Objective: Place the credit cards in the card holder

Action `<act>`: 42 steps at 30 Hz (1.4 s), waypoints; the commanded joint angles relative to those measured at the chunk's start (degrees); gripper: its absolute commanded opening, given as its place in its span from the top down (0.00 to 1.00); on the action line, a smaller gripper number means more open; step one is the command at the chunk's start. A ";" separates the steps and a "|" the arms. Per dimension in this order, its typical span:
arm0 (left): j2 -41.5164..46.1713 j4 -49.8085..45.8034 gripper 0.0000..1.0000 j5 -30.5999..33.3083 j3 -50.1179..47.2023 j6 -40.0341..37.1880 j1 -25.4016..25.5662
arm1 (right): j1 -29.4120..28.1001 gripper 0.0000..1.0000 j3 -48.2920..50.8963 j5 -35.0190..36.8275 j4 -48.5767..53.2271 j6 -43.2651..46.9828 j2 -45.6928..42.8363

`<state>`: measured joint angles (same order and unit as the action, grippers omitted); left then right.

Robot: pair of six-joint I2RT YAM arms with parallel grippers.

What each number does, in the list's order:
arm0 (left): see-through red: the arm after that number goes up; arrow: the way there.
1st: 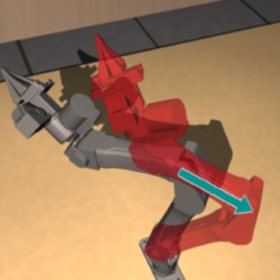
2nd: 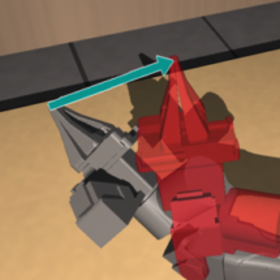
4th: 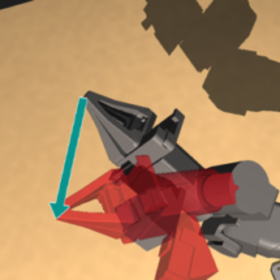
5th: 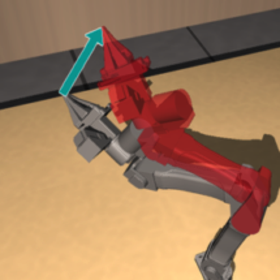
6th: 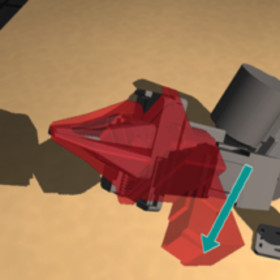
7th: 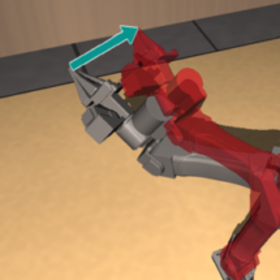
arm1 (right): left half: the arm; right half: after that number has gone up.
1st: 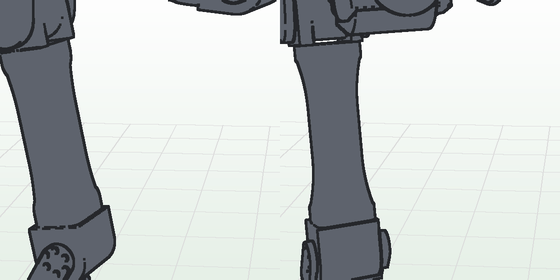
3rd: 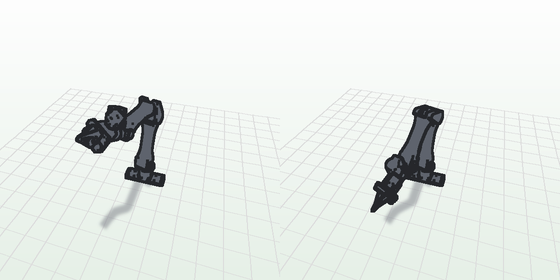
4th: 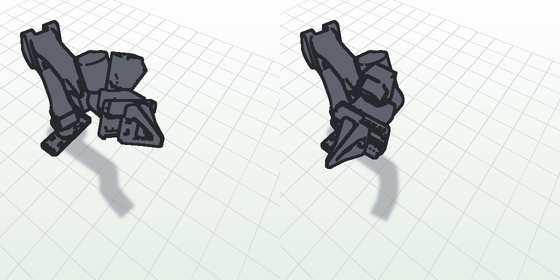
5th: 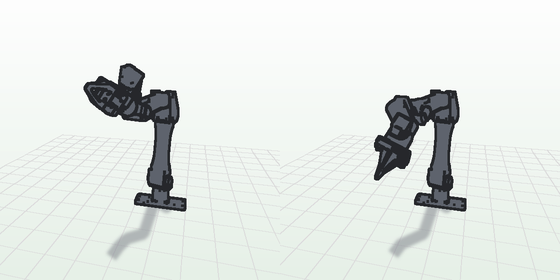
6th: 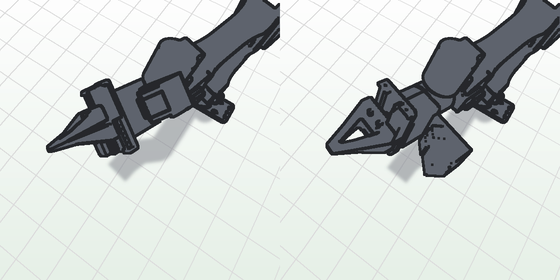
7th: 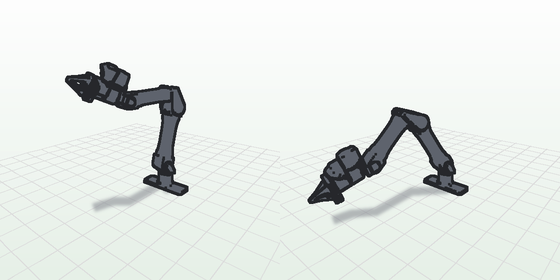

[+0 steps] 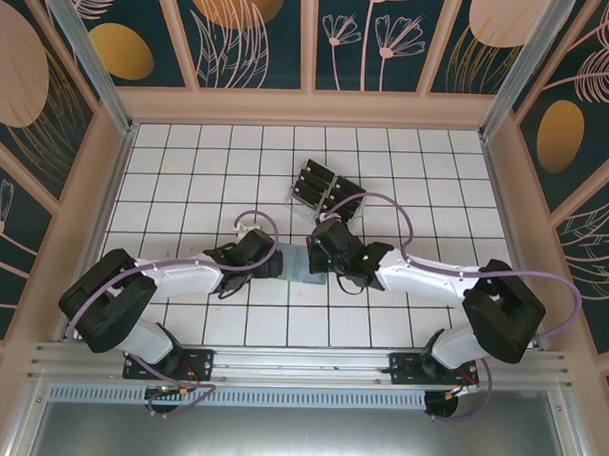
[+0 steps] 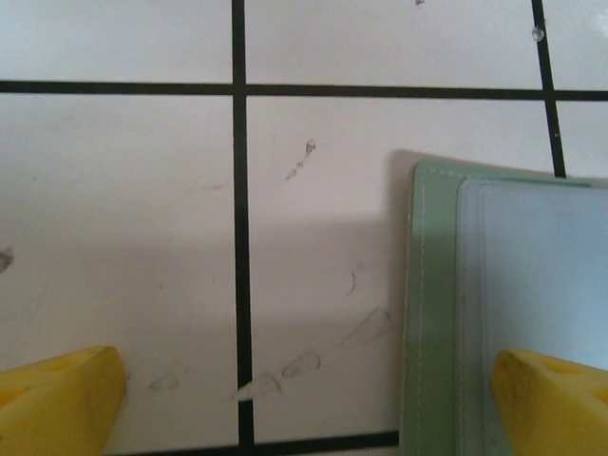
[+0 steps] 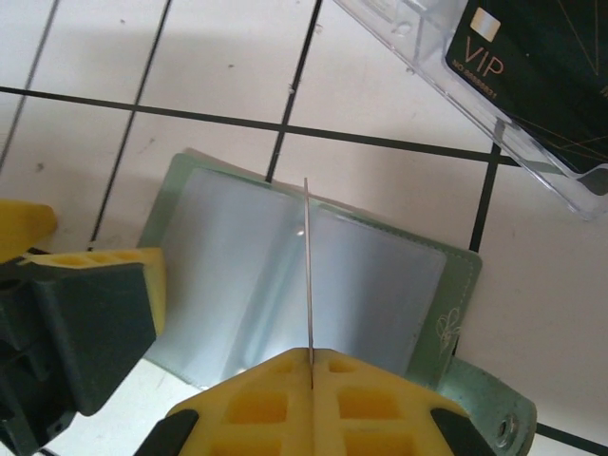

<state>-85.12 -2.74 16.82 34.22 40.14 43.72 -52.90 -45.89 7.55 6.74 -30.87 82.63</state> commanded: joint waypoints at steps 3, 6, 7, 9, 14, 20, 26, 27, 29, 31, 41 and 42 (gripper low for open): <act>2.76 -4.31 0.01 0.24 4.10 -2.24 0.38 | 0.60 1.00 1.62 -2.91 -4.55 -2.23 -3.43; 1.71 -3.68 0.01 -0.34 5.33 -4.54 0.40 | 0.56 1.00 2.79 -4.25 -7.19 -3.76 -3.96; 1.34 -3.49 0.01 -0.38 5.50 -5.07 0.40 | 0.58 1.00 3.17 -4.57 -8.03 -4.23 -4.04; 0.37 -2.98 0.01 -0.69 5.53 -6.01 0.33 | 0.62 1.00 4.37 -5.10 -10.33 -5.56 -4.31; -1.48 -1.57 0.01 -0.10 4.41 -7.11 0.40 | 0.70 1.00 7.97 -5.11 -15.96 -8.84 -4.67; -3.29 -1.25 0.01 2.12 3.22 -6.94 0.31 | 1.20 1.00 13.53 -4.87 -23.68 -12.90 -5.44; -3.93 -2.93 0.02 5.62 2.06 -4.23 0.38 | 2.59 1.00 19.38 -6.23 -32.54 -16.23 -6.34; -3.97 -2.80 0.01 5.59 1.72 -3.84 0.39 | 2.66 1.00 20.11 -6.40 -33.89 -16.48 -6.49; -4.15 -2.55 0.01 5.42 1.11 -3.15 0.40 | 3.09 1.00 21.87 -6.41 -37.06 -17.23 -6.69; -4.34 -2.37 0.01 5.39 0.53 -2.56 0.39 | 3.50 1.00 23.22 -8.10 -39.94 -17.98 -6.56; -3.93 -1.39 0.02 4.81 -1.38 -1.21 0.39 | 3.61 1.00 25.41 -10.71 -50.10 -20.39 -3.19; -3.76 -1.31 0.01 4.74 -1.55 -1.03 0.42 | 3.59 1.00 25.49 -10.89 -51.04 -20.79 -2.63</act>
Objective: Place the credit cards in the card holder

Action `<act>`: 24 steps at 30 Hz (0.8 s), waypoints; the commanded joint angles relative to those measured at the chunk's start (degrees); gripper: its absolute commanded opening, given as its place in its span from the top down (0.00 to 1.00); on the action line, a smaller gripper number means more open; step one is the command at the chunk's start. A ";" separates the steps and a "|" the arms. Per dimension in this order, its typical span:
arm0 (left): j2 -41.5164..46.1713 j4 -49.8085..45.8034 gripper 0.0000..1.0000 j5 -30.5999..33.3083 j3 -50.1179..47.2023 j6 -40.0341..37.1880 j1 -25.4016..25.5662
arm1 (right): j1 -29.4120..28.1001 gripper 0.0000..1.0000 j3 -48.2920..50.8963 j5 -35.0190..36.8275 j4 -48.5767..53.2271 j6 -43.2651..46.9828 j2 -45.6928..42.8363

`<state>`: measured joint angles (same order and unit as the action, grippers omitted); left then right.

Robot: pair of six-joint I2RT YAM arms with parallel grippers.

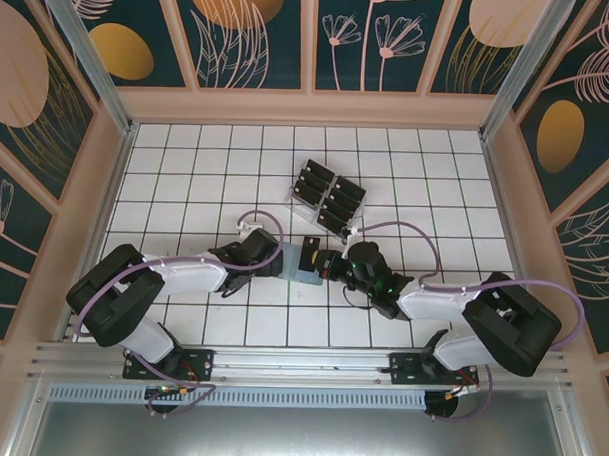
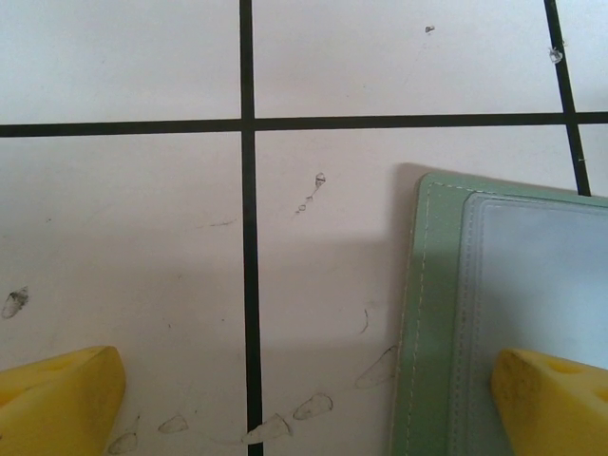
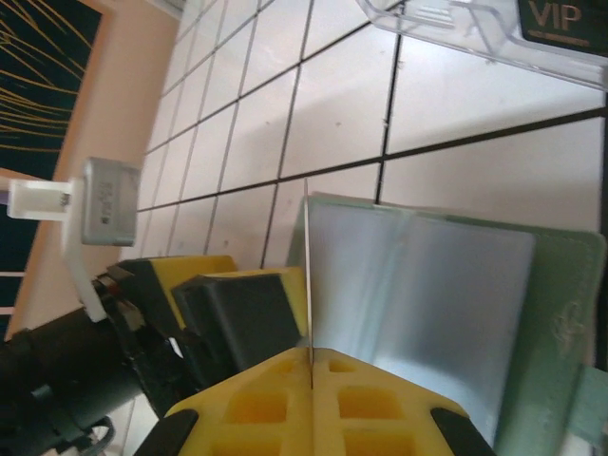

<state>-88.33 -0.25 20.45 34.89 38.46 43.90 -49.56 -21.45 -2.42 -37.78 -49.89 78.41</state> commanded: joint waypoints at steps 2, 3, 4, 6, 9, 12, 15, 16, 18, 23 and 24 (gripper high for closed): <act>-0.22 -3.75 0.02 1.14 -2.48 0.92 0.18 | 0.17 1.00 1.14 -1.02 -8.06 -2.38 2.73; -0.02 -3.71 0.01 1.17 -2.72 1.00 0.22 | 0.10 1.00 1.29 -1.01 -8.91 -2.76 3.33; 0.11 -3.70 0.01 1.22 -2.86 1.09 0.18 | 0.08 1.00 1.52 -0.93 -9.93 -3.04 3.92; 0.50 -3.73 0.01 1.37 -3.16 1.25 0.25 | -0.01 1.00 2.00 -0.69 -11.56 -3.68 4.83; 1.01 -3.62 0.01 1.12 -3.51 1.54 0.26 | -0.19 1.00 2.85 0.10 -13.74 -4.41 6.07; 1.31 -3.44 0.01 0.87 -4.04 1.79 0.26 | -0.19 1.00 3.56 0.13 -16.40 -5.35 7.72; 1.27 -3.10 0.02 0.49 -4.43 1.88 0.25 | -0.37 1.00 3.85 0.20 -18.76 -5.83 9.43; 1.28 -3.00 0.01 0.42 -4.46 1.92 0.27 | -0.36 1.00 4.12 0.12 -19.98 -6.18 10.15; 1.07 -2.85 0.02 0.13 -4.48 1.88 0.25 | -0.36 1.00 4.28 0.04 -21.65 -6.58 11.31; 0.62 -3.00 0.01 -0.05 -4.23 1.69 0.30 | -0.36 1.00 4.22 -0.31 -24.90 -7.33 14.14; 0.53 -2.98 0.01 0.01 -4.22 1.62 0.30 | -0.36 1.00 4.14 -0.44 -25.23 -7.38 14.62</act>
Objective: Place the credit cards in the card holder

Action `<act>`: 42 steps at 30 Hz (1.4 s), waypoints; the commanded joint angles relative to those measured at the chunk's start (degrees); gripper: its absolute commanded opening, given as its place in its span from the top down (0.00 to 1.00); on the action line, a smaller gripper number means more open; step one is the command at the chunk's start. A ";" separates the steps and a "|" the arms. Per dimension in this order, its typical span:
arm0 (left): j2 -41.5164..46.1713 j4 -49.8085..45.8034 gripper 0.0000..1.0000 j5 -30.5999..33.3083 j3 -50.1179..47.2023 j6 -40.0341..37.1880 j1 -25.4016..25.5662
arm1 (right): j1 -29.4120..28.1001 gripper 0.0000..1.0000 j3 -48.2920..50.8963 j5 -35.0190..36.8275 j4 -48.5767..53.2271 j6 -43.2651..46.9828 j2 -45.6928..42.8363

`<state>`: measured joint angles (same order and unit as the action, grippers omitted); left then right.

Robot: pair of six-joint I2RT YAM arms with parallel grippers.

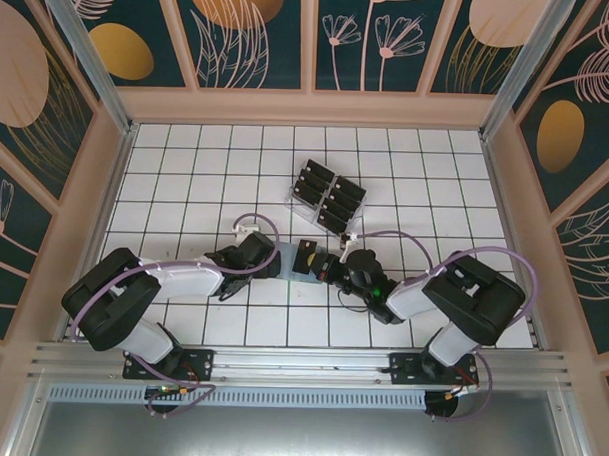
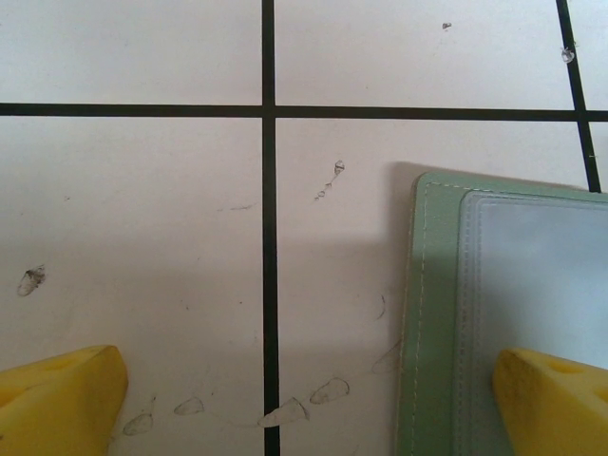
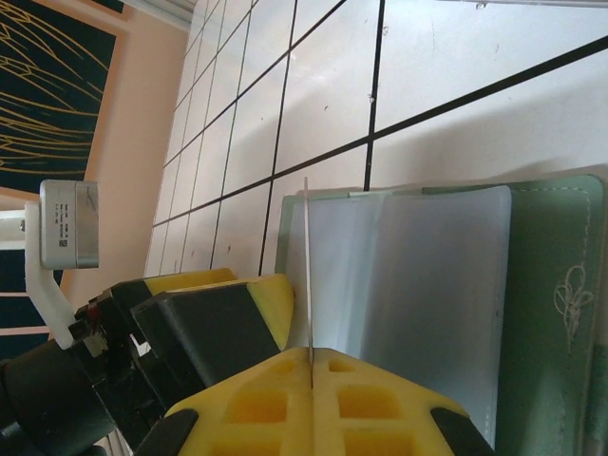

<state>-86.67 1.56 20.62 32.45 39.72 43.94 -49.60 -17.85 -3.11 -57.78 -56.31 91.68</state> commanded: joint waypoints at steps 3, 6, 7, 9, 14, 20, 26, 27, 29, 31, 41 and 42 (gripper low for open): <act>-1.40 -4.74 0.01 -0.35 -1.77 0.53 0.18 | -0.38 1.00 -0.09 -0.20 -5.75 -1.15 2.70; -1.57 -4.56 0.02 -0.56 -1.77 0.64 0.18 | -0.32 1.00 -0.59 -0.57 -5.95 -1.29 3.72; -1.64 -4.47 0.02 -0.52 -1.77 0.70 0.22 | -0.29 1.00 -0.69 -0.66 -6.15 -1.32 4.15; -1.66 -4.38 0.02 -0.62 -1.89 0.84 0.26 | -0.24 1.00 -0.87 -0.83 -6.48 -1.46 4.70; -1.66 -4.13 0.01 -0.67 -2.20 0.88 0.25 | -0.14 1.00 -1.39 -1.76 -8.15 -2.03 6.74; -1.92 -3.73 0.01 -1.01 -2.48 0.97 0.27 | 0.05 1.00 -1.94 -3.10 -10.52 -3.42 9.03; -1.74 -3.50 0.02 -1.18 -2.83 1.06 0.22 | 0.30 1.00 -2.02 -3.83 -13.13 -4.83 11.07; -1.66 -3.50 0.02 -1.17 -2.84 1.13 0.23 | 0.35 1.00 -2.02 -3.83 -13.24 -4.99 11.23; -1.61 -3.52 0.01 -1.27 -2.91 1.19 0.23 | 0.37 1.00 -2.04 -3.83 -13.25 -5.19 11.33; -1.57 -3.42 0.01 -1.36 -2.98 1.17 0.20 | 0.36 1.00 -2.02 -3.70 -13.07 -5.43 11.36; -1.72 -3.60 0.01 -1.37 -2.64 0.73 0.20 | 0.28 1.00 -0.97 -0.90 -11.69 -8.53 11.33; -1.67 -3.58 0.02 -1.33 -2.65 0.75 0.24 | 0.38 1.00 -0.80 -0.68 -11.56 -8.90 11.48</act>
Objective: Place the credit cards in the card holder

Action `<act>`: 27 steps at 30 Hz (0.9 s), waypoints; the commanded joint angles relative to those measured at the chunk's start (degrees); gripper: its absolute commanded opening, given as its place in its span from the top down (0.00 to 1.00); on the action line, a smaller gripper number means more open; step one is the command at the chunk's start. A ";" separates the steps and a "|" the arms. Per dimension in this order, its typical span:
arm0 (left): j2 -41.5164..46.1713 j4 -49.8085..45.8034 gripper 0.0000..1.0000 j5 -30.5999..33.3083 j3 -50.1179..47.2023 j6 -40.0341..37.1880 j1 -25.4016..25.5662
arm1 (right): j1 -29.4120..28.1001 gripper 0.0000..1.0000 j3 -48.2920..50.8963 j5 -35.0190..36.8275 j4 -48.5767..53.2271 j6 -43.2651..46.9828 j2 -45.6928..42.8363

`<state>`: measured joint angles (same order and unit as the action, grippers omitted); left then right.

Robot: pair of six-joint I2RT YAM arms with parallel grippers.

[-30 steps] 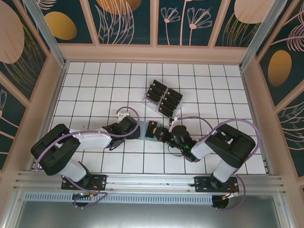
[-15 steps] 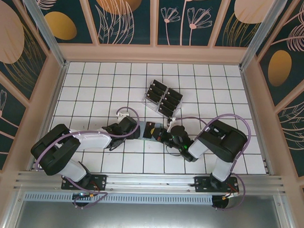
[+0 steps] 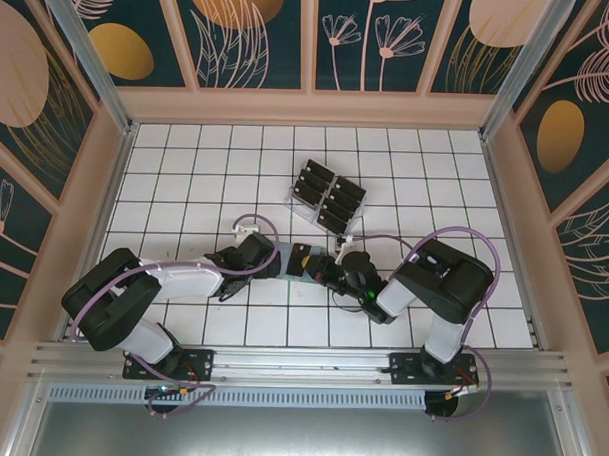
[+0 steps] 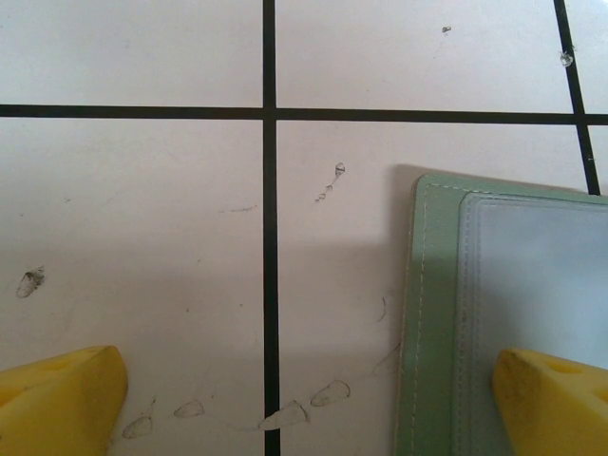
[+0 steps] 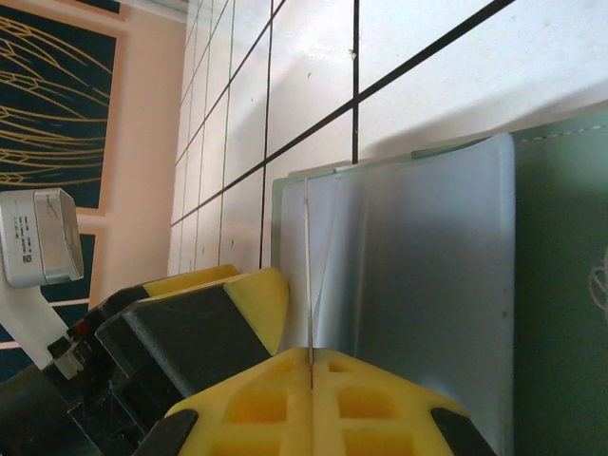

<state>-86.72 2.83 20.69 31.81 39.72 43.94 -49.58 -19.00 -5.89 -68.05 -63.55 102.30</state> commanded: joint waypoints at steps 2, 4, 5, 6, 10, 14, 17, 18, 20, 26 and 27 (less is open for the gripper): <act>-1.62 -4.85 0.01 -1.47 -2.08 0.71 0.22 | 0.52 1.00 0.71 2.61 -1.30 -2.25 1.01; -1.63 -4.77 0.02 -1.50 -2.11 0.88 0.22 | 0.62 1.00 0.81 2.73 -1.03 -2.71 1.16; -1.62 -4.76 0.01 -1.58 -2.11 0.84 0.25 | 0.63 1.00 0.71 2.64 -0.97 -2.81 1.36; -1.61 -4.77 0.01 -1.58 -2.07 0.89 0.19 | 0.71 1.00 0.47 2.35 -0.79 -2.89 1.47; -1.62 -4.77 0.02 -1.42 -2.11 0.83 0.23 | 0.89 1.00 -0.56 1.57 0.62 -2.90 2.00; -1.71 -4.83 0.02 -1.26 -2.05 0.80 0.27 | 0.89 1.00 -1.34 1.33 1.58 -2.89 2.09; -1.70 -4.68 0.02 -1.26 -2.11 0.76 0.24 | 0.89 1.00 -1.47 1.32 1.78 -3.22 2.26; -1.72 -4.68 0.02 -1.25 -2.15 0.73 0.20 | 0.81 1.00 -1.47 1.32 1.69 -3.49 2.35; -1.71 -4.67 0.01 -1.00 -2.19 0.70 0.26 | 0.77 1.00 -1.55 1.23 1.69 -3.82 2.52; -1.87 -4.08 0.01 -1.01 -2.46 0.97 0.22 | 0.50 1.00 -1.30 1.23 2.21 -5.16 2.68; -2.05 -3.91 0.02 -1.14 -2.34 0.97 0.25 | 0.45 1.00 -1.30 1.15 2.22 -5.39 2.83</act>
<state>-86.72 2.94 20.86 31.79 39.72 43.97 -49.06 -19.75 -5.50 -67.00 -67.96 104.05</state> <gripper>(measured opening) 0.985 0.046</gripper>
